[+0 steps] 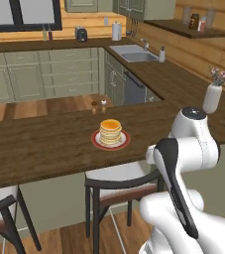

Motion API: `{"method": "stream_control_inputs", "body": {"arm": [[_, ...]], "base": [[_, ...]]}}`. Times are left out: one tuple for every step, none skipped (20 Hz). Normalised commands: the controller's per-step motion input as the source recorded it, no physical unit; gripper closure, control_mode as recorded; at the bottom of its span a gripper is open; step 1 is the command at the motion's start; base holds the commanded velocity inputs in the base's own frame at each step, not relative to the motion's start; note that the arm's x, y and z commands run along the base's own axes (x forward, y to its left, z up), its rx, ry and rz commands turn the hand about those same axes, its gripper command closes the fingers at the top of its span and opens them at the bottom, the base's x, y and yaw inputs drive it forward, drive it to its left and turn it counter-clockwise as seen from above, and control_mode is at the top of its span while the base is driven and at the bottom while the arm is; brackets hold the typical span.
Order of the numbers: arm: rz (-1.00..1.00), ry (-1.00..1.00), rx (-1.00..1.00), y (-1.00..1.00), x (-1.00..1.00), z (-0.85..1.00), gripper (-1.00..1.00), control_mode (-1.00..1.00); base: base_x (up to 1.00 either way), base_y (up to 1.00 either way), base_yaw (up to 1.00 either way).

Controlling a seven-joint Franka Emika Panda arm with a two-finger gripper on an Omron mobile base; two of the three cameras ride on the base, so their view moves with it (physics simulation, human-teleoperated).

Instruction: Take the strawberry from the fridge and place it on top of the pancake, located on the dining counter.

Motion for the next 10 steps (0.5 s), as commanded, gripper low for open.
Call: {"method": "stream_control_inputs", "body": {"arm": [[0.00, 0.00, 0.00, 0.00, 0.00, 0.00, 1.00, 1.00], [0.00, 0.00, 0.00, 0.00, 0.00, 0.00, 1.00, 1.00], [0.00, 0.00, 0.00, 0.00, 0.00, 0.00, 1.00, 1.00], [0.00, 0.00, 0.00, 0.00, 0.00, 0.00, 1.00, 1.00], [0.00, 0.00, 0.00, 0.00, 0.00, 0.00, 1.00, 1.00], [0.00, 0.00, 0.00, 0.00, 0.00, 0.00, 1.00, 1.00], [0.00, 0.00, 0.00, 0.00, 0.00, 0.00, 1.00, 1.00], [0.00, 0.00, 0.00, 0.00, 0.00, 0.00, 1.00, 1.00], [0.00, 0.00, 0.00, 0.00, 0.00, 0.00, 1.00, 1.00], [0.00, 0.00, 0.00, 0.00, 0.00, 0.00, 1.00, 1.00]], "base": [[0.39, 0.71, 0.03], [0.33, 0.65, 0.02], [0.33, 0.62, 0.02], [0.34, 0.58, 0.02], [0.36, 0.58, 0.02], [0.35, 0.65, 0.02], [0.22, 0.71, 0.04], [0.05, 0.89, 0.05], [0.00, 1.00, 0.07], [0.00, 1.00, 0.08]]}}
